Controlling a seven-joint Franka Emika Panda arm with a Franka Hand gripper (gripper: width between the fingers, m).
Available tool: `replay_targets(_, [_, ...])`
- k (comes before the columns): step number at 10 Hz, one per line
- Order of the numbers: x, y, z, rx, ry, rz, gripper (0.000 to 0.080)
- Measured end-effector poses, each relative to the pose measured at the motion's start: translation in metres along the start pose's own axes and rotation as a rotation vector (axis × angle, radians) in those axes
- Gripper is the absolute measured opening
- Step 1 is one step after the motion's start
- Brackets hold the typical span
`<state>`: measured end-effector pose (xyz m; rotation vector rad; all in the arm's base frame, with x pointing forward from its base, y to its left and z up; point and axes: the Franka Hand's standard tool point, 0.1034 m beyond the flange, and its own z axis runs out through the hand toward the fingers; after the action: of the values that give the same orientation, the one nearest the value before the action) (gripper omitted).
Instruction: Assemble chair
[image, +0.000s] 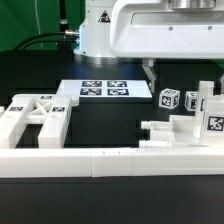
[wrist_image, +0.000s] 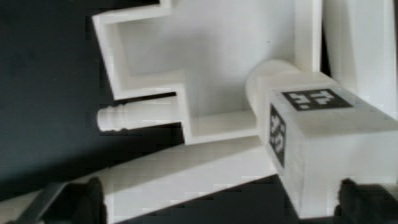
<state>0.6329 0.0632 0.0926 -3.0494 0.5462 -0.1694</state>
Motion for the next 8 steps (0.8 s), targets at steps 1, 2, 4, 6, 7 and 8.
replay_targets(1, [0.0,0.0,0.0,0.0,0.0,-0.017,0.0649])
replay_targets(2, [0.0,0.001,0.0,-0.001,0.0,-0.027,0.0649])
replay_targets(4, [0.003,0.01,-0.001,-0.002,0.01,-0.201,0.0649])
replay_targets(6, [0.01,0.026,-0.006,0.0,0.015,-0.268,0.0649])
replay_targets(7, [0.012,0.029,-0.007,0.0,0.022,-0.286,0.0649])
replay_targets(8, [0.011,0.03,-0.005,-0.002,0.027,-0.285,0.0649])
